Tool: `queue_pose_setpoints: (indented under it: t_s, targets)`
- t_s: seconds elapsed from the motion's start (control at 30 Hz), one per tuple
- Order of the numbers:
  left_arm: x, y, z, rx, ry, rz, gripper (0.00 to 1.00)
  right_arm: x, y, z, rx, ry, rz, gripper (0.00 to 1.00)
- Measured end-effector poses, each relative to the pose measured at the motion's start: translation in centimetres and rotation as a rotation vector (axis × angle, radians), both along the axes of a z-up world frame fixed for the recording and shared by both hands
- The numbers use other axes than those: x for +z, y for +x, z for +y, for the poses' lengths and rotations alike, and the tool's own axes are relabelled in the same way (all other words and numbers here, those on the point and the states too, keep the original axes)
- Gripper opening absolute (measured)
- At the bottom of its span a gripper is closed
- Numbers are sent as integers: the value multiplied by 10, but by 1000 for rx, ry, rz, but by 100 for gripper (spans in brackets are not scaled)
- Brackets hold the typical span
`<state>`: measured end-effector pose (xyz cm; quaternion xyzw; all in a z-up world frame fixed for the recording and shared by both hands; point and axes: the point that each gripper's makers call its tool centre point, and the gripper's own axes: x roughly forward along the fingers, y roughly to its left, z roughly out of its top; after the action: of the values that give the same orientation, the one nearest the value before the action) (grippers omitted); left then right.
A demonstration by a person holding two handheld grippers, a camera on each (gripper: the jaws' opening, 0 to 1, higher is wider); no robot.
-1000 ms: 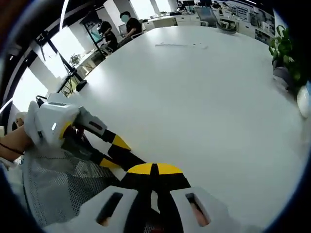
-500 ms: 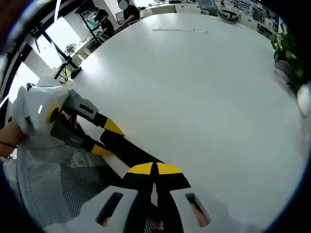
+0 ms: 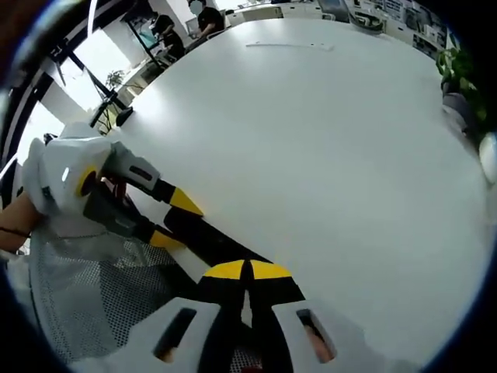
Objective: Press the specified remote control buttons in sequence, fully releasing each button before pressing the next.
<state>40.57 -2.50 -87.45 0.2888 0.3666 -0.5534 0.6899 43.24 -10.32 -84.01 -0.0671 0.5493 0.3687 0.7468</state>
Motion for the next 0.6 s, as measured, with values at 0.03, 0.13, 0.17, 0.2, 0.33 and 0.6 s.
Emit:
queue_pose_setpoints:
  t_s: [0.03,0.13,0.17,0.2,0.33,0.6]
  targets:
    - [0,0,0,0,0,0,24,0,-1,1,4,4,3,0]
    - [0,0,0,2,-1,0,24,-2,-2,2,15,-1,8,0]
    - [0,0,0,2,-2,1,24,-2,-3,2,20,-7,8,0]
    - [0,0,0,2,-2,1,24,-3,-3,2,23,-9,8,0]
    - [0,0,0,1,-1,1,24,-6,-5,2,34,-17,15,0]
    - [0,0,0,-2,-3,-1,24,-11,-7,0,35,-40,32,0]
